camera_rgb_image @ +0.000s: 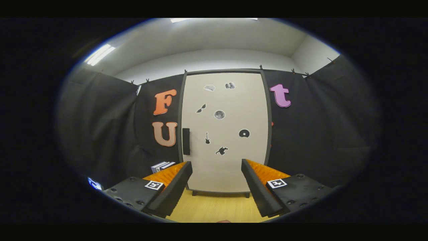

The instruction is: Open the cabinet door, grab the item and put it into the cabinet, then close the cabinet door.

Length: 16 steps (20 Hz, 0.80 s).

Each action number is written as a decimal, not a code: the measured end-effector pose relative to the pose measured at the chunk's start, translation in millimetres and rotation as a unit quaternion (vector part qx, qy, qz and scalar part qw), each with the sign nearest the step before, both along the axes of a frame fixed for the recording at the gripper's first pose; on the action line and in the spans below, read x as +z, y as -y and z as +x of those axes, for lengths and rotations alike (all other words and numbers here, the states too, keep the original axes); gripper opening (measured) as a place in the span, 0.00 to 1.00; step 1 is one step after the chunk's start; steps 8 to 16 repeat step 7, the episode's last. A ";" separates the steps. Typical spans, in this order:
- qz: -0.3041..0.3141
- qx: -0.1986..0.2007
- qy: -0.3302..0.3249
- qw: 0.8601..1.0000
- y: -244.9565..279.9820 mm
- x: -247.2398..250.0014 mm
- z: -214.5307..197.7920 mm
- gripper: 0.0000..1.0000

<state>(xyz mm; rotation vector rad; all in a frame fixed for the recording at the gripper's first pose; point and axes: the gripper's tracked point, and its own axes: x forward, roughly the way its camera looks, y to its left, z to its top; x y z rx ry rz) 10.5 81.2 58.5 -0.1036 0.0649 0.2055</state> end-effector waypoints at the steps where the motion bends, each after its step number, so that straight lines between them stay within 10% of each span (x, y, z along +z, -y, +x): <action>1: -0.004 -0.005 0.002 1.000 6.1 -1.0 -1.8 0.97; 16: -0.010 -0.029 0.008 0.999 28.5 -7.8 -15.5 0.97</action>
